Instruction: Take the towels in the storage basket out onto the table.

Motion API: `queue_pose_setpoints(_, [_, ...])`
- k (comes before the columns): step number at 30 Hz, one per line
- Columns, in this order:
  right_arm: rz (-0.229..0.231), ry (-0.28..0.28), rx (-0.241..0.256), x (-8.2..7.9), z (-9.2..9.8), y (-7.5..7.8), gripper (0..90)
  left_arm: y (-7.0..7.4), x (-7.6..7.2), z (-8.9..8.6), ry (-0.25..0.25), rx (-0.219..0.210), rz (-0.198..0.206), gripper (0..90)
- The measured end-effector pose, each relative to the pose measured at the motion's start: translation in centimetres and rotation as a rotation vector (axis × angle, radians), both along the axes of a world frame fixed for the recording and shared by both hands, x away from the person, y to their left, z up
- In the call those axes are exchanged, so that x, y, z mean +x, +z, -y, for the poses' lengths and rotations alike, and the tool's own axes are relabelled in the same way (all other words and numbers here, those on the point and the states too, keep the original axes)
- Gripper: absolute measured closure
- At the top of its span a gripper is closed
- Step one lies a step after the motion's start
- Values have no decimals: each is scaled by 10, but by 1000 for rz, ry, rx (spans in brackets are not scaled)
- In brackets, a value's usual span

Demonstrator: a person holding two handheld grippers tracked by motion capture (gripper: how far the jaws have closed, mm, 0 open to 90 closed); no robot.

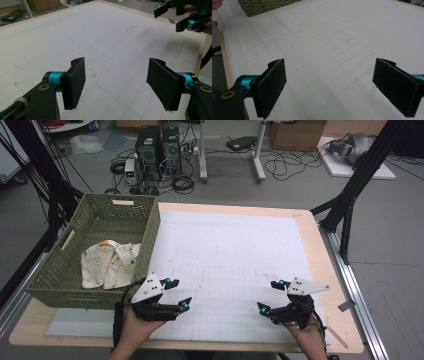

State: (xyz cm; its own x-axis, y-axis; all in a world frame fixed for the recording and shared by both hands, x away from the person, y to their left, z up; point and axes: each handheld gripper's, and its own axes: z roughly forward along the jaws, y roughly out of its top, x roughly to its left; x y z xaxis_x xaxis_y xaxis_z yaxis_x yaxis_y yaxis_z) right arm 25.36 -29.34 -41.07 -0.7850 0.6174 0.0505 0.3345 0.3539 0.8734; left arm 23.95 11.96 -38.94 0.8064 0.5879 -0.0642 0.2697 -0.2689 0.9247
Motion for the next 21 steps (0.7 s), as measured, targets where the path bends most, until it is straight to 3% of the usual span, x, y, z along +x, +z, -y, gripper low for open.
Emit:
queue_pose_setpoints(12, [0,-13,16,1,4,2,109,15,7,-5,-55,-63,-60,325])
queue_pose_setpoints(21, [6,-12,19,2,5,2,109,32,14,-10,-82,-89,-71,335])
